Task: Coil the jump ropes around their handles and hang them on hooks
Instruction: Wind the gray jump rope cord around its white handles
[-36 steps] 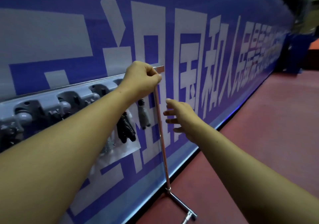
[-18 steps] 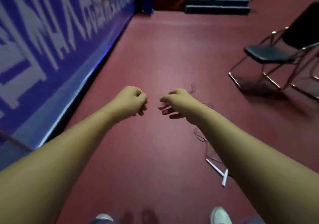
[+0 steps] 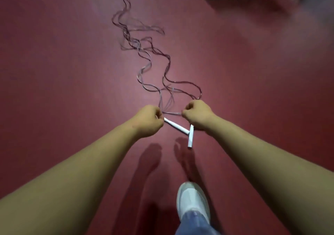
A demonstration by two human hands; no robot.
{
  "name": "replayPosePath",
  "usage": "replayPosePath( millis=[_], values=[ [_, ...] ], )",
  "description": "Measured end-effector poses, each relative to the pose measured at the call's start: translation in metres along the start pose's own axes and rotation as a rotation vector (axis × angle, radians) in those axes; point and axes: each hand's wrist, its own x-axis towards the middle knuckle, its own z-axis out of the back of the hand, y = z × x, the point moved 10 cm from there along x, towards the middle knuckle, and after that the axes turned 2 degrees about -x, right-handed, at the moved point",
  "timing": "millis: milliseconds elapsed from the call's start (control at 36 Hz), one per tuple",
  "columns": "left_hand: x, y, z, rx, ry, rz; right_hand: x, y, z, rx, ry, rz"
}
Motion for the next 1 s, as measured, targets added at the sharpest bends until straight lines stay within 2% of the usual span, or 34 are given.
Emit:
replayPosePath(
  millis=[139, 333, 417, 500, 611, 778, 889, 1000],
  values=[
    [0.063, 0.035, -0.092, 0.156, 0.127, -0.005, 0.053, -0.086, -0.046, -0.122, 0.018, -0.128],
    [0.123, 0.063, -0.17, 0.329, 0.22, -0.119, 0.09, -0.153, -0.093, -0.073, -0.045, -0.33],
    [0.133, 0.064, -0.181, 0.421, 0.13, -0.214, 0.094, -0.162, -0.099, -0.058, -0.136, -0.344],
    [0.129, 0.055, -0.177, 0.433, 0.022, -0.269, 0.096, -0.167, -0.109, -0.06, -0.14, -0.335],
    [0.121, 0.057, -0.172, 0.513, -0.009, -0.249, 0.093, -0.166, -0.119, -0.128, -0.098, -0.314],
    [0.103, 0.07, -0.132, 0.481, -0.051, -0.334, 0.08, -0.137, -0.144, -0.019, 0.152, -0.194],
    [0.071, 0.075, -0.084, 0.461, -0.092, -0.363, 0.06, -0.085, -0.144, 0.184, 0.25, -0.086],
    [0.021, 0.066, -0.017, 0.252, -0.231, -0.351, 0.023, 0.001, -0.131, 0.481, 0.368, -0.02]
  ],
)
